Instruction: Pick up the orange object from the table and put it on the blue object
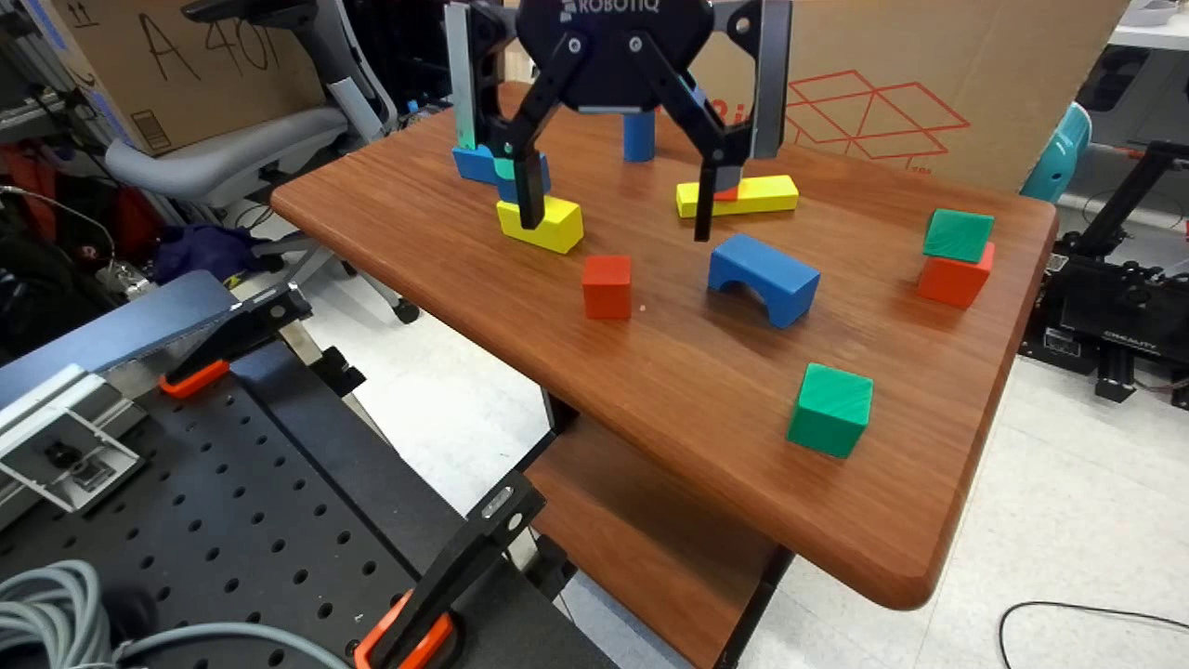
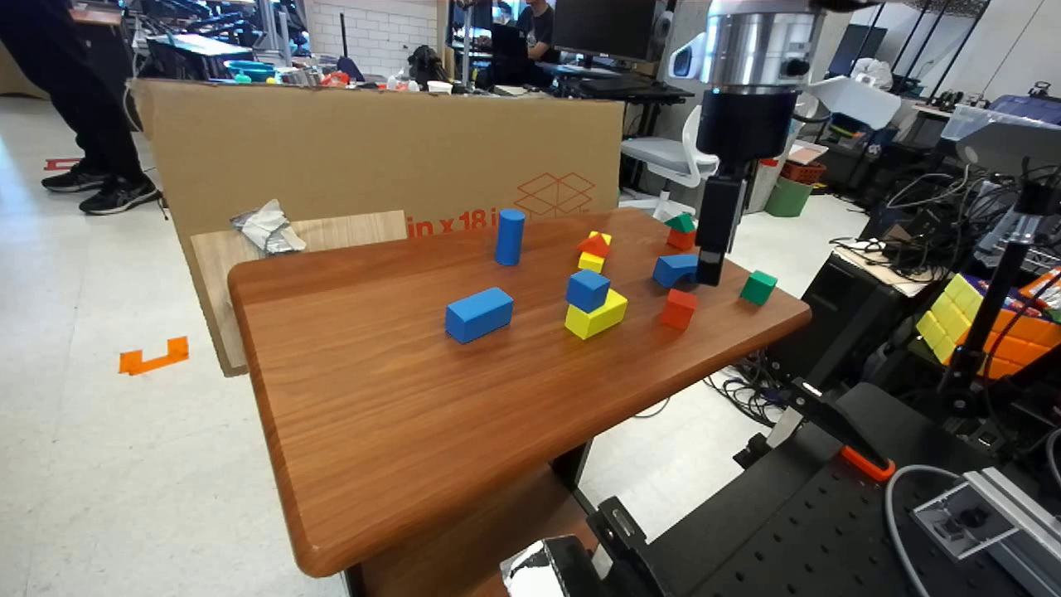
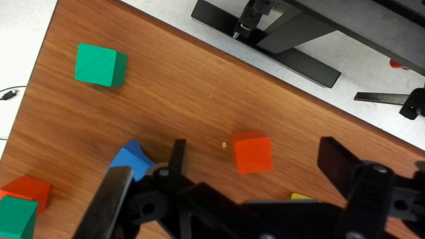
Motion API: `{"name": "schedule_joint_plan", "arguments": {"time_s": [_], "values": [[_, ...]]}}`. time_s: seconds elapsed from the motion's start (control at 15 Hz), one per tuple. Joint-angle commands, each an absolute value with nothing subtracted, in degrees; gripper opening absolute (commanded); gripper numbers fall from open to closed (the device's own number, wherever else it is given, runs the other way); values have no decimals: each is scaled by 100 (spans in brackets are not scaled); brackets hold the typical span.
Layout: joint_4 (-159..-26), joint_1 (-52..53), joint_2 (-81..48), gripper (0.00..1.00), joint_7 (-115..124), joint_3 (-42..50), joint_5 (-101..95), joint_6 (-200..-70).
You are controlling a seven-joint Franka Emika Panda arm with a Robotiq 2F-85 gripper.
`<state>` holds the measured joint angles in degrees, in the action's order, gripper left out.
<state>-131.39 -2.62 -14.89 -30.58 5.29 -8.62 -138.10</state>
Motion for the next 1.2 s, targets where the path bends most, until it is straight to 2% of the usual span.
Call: {"name": "schedule_joint_plan", "arguments": {"time_s": [0.0, 1.13], "values": [[-12883, -315, -1828, 100, -2706, 454, -1318, -13909], [-12909, -157, -2304, 100, -1964, 331, -1952, -13962]]}}
